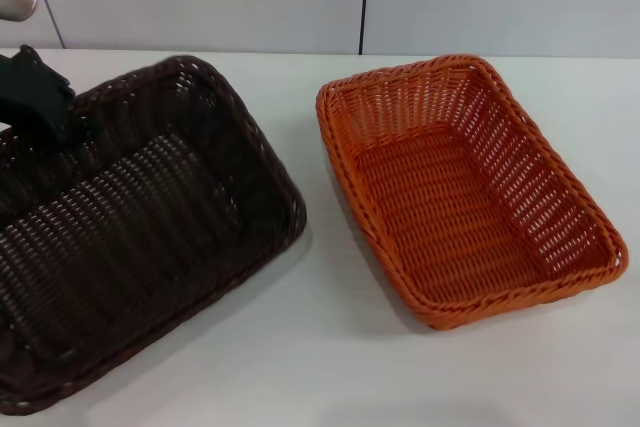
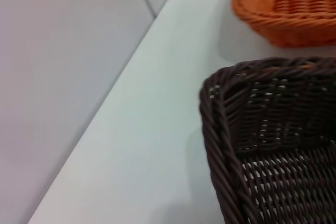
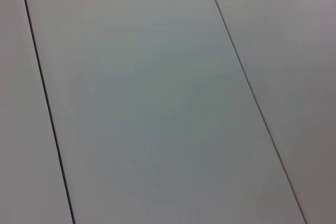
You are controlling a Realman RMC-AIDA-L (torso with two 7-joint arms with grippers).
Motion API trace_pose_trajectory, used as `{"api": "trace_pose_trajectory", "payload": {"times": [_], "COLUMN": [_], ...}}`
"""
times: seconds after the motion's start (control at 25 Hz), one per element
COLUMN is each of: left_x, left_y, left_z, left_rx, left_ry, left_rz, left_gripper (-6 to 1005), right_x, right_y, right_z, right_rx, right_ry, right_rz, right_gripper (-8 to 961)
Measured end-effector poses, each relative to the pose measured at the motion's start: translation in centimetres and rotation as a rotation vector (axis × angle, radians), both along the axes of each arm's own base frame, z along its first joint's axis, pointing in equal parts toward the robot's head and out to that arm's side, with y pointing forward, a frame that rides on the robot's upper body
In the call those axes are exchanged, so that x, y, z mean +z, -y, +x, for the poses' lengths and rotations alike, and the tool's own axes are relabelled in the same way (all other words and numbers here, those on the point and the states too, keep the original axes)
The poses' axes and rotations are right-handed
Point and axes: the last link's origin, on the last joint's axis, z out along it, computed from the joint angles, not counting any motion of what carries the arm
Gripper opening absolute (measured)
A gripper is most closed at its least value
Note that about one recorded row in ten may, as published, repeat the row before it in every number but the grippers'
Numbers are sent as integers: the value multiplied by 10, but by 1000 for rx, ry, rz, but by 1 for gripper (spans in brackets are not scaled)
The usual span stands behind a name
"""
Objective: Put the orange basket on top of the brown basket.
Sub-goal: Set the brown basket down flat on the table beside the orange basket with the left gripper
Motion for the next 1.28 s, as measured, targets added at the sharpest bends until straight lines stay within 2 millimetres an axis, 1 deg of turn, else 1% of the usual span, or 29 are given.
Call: {"api": "trace_pose_trajectory", "payload": {"times": [0.12, 0.16, 0.24, 0.32, 0.36, 0.4, 0.48, 0.6, 0.68, 0.72, 0.76, 0.84, 0.92, 1.04, 1.08, 1.12, 1.16, 1.2, 1.28], "left_x": [-3, -8, -11, -19, -27, -27, -36, -56, -66, -71, -83, -87, -104, -106, -108, -108, -107, -107, -106], "left_y": [0, -1, -2, -7, -13, -13, -18, -29, -31, -31, -30, -30, -32, -32, -33, -33, -35, -35, -36], "left_z": [4, 7, 9, 13, 16, 16, 19, 23, 22, 22, 22, 23, 30, 31, 35, 35, 42, 42, 48], "left_rx": [-49, -88, -97, -108, -112, -112, -117, -135, -134, -131, -124, -125, -155, -164, -190, -190, -222, -222, -246], "left_ry": [10, 20, 25, 40, 56, 56, 69, 57, 43, 39, 31, 29, 15, 17, 25, 25, 31, 31, 41], "left_rz": [-51, -83, -91, -102, -104, -104, -104, -97, -103, -113, -149, -156, -143, -135, -114, -114, -89, -89, -62], "left_gripper": [242, 232, 226, 220, 217, 216, 215, 213, 214, 214, 214, 225, 236, 253, 259, 264, 270, 307, 382], "right_x": [0, -1, -2, -2, -3, -3, -3, -2, -2, -2, -2, -2, -1, -1, -1, -1, -2, -2, -2], "right_y": [0, -1, -2, -3, -4, -4, -5, -5, -6, -6, -6, -6, -8, -8, -9, -9, -9, -9, -9], "right_z": [0, -1, -2, -3, -4, -4, -4, -4, -4, -4, -3, -3, -3, -3, -3, -3, -2, -2, -2], "right_rx": [0, 4, 10, 12, 14, 14, 16, 17, 18, 18, 16, 14, 15, 14, 13, 13, 10, 10, 9], "right_ry": [-1, -1, -1, -1, -2, -2, -2, -1, 0, 1, 1, 1, 4, 6, 6, 6, 5, 5, 4], "right_rz": [0, -1, -6, -8, -10, -10, -11, -11, -11, -12, -15, -18, -21, -23, -25, -25, -30, -30, -36], "right_gripper": [563, 563, 563, 564, 564, 564, 564, 564, 564, 564, 565, 565, 565, 565, 565, 565, 565, 565, 566]}}
